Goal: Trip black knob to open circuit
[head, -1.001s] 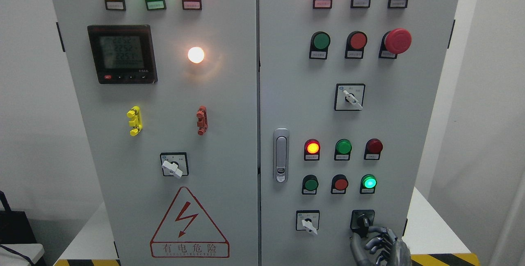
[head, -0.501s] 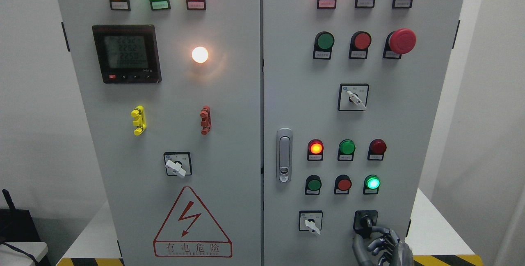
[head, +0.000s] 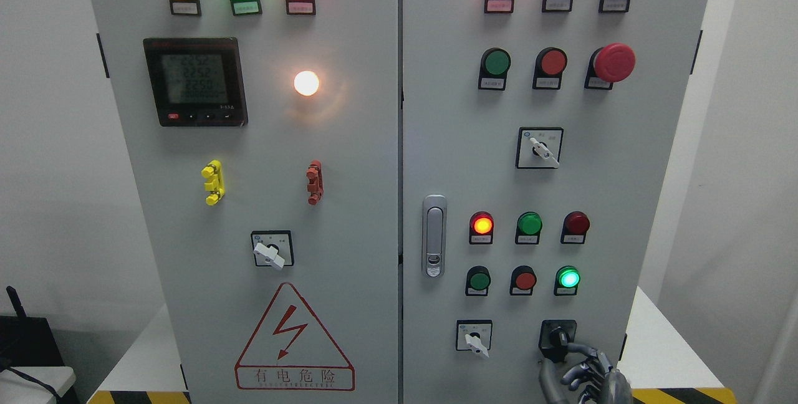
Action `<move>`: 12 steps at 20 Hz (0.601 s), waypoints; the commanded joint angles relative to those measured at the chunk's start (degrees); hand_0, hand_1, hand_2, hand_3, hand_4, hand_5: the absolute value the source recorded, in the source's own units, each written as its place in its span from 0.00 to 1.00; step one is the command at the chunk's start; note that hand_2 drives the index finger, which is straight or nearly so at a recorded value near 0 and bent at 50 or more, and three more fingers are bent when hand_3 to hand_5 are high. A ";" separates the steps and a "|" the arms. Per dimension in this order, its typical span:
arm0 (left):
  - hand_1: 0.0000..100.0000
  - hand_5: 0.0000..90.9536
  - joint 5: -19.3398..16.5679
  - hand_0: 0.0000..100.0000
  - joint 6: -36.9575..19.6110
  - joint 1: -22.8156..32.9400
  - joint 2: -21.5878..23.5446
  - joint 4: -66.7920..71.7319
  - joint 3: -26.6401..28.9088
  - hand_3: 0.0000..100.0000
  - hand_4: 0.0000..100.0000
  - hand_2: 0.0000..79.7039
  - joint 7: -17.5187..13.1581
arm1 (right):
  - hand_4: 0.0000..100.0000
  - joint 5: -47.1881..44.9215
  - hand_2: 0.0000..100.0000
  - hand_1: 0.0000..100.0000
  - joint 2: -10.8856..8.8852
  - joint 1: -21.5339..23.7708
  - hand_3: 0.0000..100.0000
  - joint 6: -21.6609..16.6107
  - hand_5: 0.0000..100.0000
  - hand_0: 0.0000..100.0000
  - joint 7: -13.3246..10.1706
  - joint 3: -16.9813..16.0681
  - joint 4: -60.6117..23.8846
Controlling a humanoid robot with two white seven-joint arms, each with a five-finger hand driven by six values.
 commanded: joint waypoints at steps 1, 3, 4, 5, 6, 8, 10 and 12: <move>0.39 0.00 -1.93 0.12 0.02 -0.44 0.01 0.00 0.00 0.00 0.00 0.00 0.04 | 0.80 -0.01 0.29 0.77 -0.65 0.61 0.75 -1.33 0.87 0.34 -0.03 -0.53 -0.11; 0.39 0.00 -1.93 0.12 0.02 -0.44 0.01 0.00 0.00 0.00 0.00 0.00 0.04 | 0.75 -0.01 0.29 0.76 -0.73 1.14 0.73 -1.50 0.80 0.34 -0.03 -0.54 -0.11; 0.39 0.00 -1.85 0.12 0.02 -0.44 0.01 0.00 0.00 0.00 0.00 0.00 0.04 | 0.73 -0.01 0.29 0.76 -1.08 1.49 0.73 -2.03 0.79 0.34 -0.03 -0.54 -0.11; 0.39 0.00 -1.93 0.12 0.02 -0.44 0.01 0.00 0.00 0.00 0.00 0.00 0.04 | 0.69 -0.01 0.29 0.76 -1.35 2.01 0.70 -2.73 0.74 0.33 -0.03 -0.62 -0.11; 0.39 0.00 -1.85 0.12 0.02 -0.44 0.01 0.00 0.00 0.00 0.00 0.00 0.04 | 0.65 -0.01 0.29 0.75 -1.44 2.54 0.66 -3.43 0.69 0.33 0.14 -0.62 -0.11; 0.39 0.00 -1.84 0.12 0.02 -0.44 0.01 0.00 0.00 0.00 0.00 0.00 0.04 | 0.62 -0.10 0.29 0.73 -1.52 3.25 0.61 -4.66 0.64 0.32 0.23 -0.71 -0.11; 0.39 0.00 -1.84 0.12 0.02 -0.44 0.01 0.00 0.00 0.00 0.00 0.00 0.04 | 0.58 -0.18 0.27 0.69 -1.70 4.21 0.57 -6.77 0.59 0.33 0.41 -1.06 -0.11; 0.39 0.00 -1.93 0.12 0.02 -0.44 -0.08 0.00 0.00 0.00 0.00 0.00 0.04 | 0.55 -0.27 0.26 0.64 -1.96 5.62 0.54 -9.40 0.55 0.32 0.67 -0.98 -0.11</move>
